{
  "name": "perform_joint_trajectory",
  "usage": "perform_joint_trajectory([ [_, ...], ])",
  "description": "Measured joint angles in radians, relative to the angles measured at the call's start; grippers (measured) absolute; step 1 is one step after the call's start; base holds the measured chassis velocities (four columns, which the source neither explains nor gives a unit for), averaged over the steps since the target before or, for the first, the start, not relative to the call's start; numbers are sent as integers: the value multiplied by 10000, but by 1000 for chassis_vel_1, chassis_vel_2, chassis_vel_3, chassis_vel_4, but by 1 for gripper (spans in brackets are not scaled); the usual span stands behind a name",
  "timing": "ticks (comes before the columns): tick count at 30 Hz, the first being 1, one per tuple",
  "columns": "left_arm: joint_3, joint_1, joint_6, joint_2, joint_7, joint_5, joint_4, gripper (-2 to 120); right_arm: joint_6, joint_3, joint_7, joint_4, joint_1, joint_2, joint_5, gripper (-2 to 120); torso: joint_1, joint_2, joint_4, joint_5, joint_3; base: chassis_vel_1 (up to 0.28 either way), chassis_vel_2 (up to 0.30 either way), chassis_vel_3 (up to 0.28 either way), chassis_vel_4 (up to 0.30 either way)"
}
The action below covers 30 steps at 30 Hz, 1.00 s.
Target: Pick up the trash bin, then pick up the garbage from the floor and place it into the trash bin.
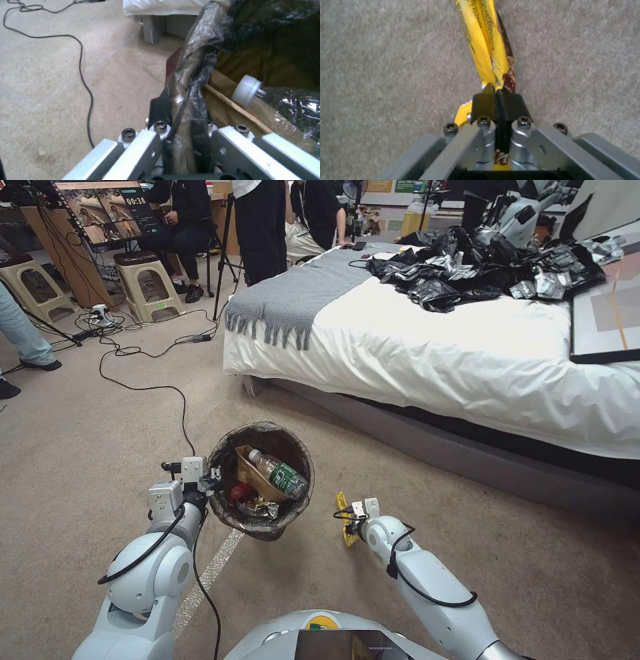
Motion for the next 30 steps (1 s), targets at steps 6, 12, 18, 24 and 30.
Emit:
perform_joint_trajectory([
  [6, -39, 14, -2, 61, 9, 1, -13, 0, 66, 6, 127, 266, 9, -9, 182, 0, 0, 0, 1, 0, 0, 0, 0, 0, 0],
  [12, 34, 52, -13, 32, 12, 37, -49, 0, 88, 66, 271, 647, 52, -138, 450, 0, 0, 0, 0, 0, 0, 0, 0, 0, 0],
  [18, 5, 70, -21, 41, 16, 57, -84, 0, 104, 232, 521, 1401, -107, -378, 745, 0, 0, 0, 1, 1, 0, 0, 0, 0, 0],
  [24, -7, 72, 30, 69, -1, 33, -176, 0, -220, 866, 1368, 3771, -484, -1235, 2080, 0, 0, 0, 1, 4, 0, 0, 0, 0, 0],
  [30, 1, 85, 215, 113, -150, -74, -258, 0, -242, 1850, 1923, 6327, -821, -2705, 3563, 0, -1, 0, -3, 4, -1, 0, 0, 0, 0],
])
